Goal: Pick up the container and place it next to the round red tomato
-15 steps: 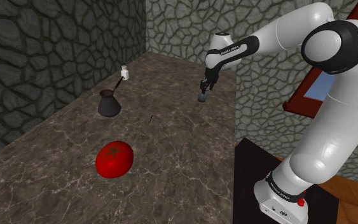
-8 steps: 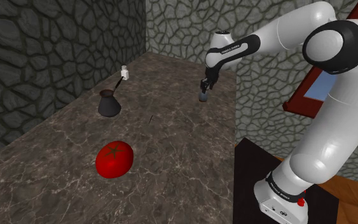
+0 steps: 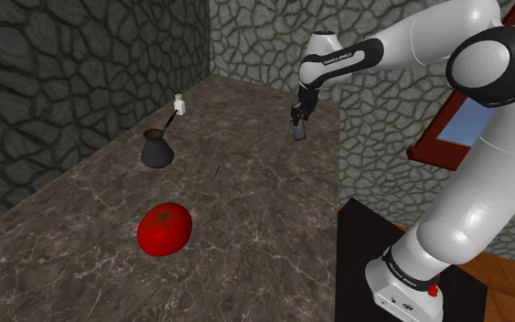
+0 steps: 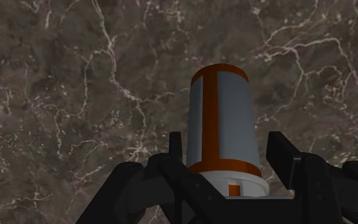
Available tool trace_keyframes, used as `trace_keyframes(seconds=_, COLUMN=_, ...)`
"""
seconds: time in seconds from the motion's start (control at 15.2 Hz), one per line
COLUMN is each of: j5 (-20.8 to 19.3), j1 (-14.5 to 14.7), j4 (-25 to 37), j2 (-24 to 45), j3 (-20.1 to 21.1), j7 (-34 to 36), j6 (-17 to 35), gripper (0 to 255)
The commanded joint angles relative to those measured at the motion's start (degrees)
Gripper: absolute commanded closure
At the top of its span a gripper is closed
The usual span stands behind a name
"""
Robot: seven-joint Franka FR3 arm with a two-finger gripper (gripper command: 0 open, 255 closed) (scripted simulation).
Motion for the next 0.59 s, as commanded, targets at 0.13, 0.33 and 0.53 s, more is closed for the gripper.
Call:
trace_keyframes(seconds=0.13, j5=-0.06, j1=0.11, j4=1.77, j2=-1.11, j3=0.05, j7=-0.03, j6=-2.88, gripper=255)
trace_keyframes(seconds=0.33, j5=-0.09, j1=0.15, j4=3.17, j2=-1.88, j3=0.06, j7=-0.13, j6=-5.05, gripper=255)
trace_keyframes(seconds=0.53, j5=-0.11, j1=0.19, j4=4.69, j2=-2.56, j3=0.07, j7=-0.25, j6=-7.23, gripper=255)
